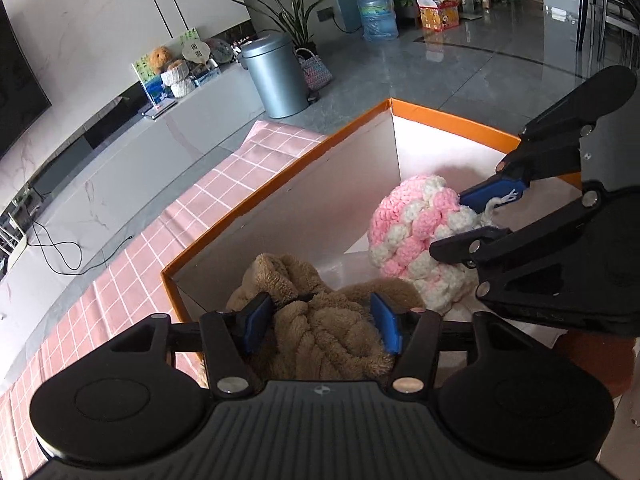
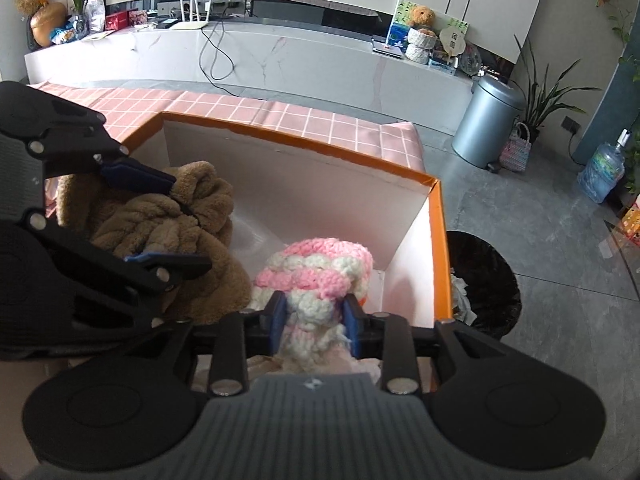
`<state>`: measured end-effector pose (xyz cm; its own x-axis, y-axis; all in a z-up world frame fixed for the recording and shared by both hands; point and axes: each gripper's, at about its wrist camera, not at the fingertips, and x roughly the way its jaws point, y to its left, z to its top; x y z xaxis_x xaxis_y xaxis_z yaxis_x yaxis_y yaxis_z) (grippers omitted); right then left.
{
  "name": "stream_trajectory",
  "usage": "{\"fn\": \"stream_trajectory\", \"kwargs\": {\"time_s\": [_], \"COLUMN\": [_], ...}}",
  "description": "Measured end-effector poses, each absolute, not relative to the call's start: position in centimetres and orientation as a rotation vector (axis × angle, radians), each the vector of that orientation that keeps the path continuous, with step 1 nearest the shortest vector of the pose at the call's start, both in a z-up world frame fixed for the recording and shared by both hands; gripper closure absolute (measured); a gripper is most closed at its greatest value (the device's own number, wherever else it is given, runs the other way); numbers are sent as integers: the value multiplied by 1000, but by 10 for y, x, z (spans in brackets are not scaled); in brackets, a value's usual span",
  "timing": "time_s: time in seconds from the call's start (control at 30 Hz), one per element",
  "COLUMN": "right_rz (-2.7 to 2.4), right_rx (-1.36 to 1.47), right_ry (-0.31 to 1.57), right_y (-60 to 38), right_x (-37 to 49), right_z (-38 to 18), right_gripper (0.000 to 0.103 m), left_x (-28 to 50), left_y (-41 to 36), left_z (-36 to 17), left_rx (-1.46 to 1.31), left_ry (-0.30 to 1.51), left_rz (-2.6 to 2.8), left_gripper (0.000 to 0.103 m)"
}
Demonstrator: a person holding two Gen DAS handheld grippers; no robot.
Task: Organize soft objects
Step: 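Lower into the box and open both tools, releasing towel and pad, then withdraw both open tools from the box toward the snack bag and yellow cloth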
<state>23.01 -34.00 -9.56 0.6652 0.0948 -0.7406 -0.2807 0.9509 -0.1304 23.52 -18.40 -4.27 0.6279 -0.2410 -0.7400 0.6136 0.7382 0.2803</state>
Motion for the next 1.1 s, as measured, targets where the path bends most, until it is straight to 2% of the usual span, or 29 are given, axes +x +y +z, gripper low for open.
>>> {"fn": "stream_trajectory", "kwargs": {"time_s": [0.03, 0.13, 0.2, 0.3, 0.5, 0.7, 1.1], "right_rz": [209, 173, 156, 134, 96, 105, 193], "right_rx": [-249, -286, -292, -289, -271, -231, -105], "right_ry": [815, 786, 773, 750, 688, 619, 505], "right_y": [-339, -336, -337, -342, -344, -334, -281], "right_x": [229, 222, 219, 211, 188, 156, 93], "right_z": [-95, -92, -88, -80, -58, -37, -22], "right_gripper": [72, 59, 51, 45, 39, 34, 31], "left_x": [235, 232, 229, 224, 212, 186, 134], "left_y": [-184, -181, -179, -171, -148, -128, -62], "left_z": [-42, -39, -35, -26, 7, 30, 36], "left_rx": [548, 530, 531, 489, 294, 216, 52], "left_ry": [737, 729, 714, 683, 638, 577, 546], "left_rz": [-523, -522, -511, -498, -489, -476, -389], "left_gripper": [29, 23, 22, 21, 19, 19, 19]}}
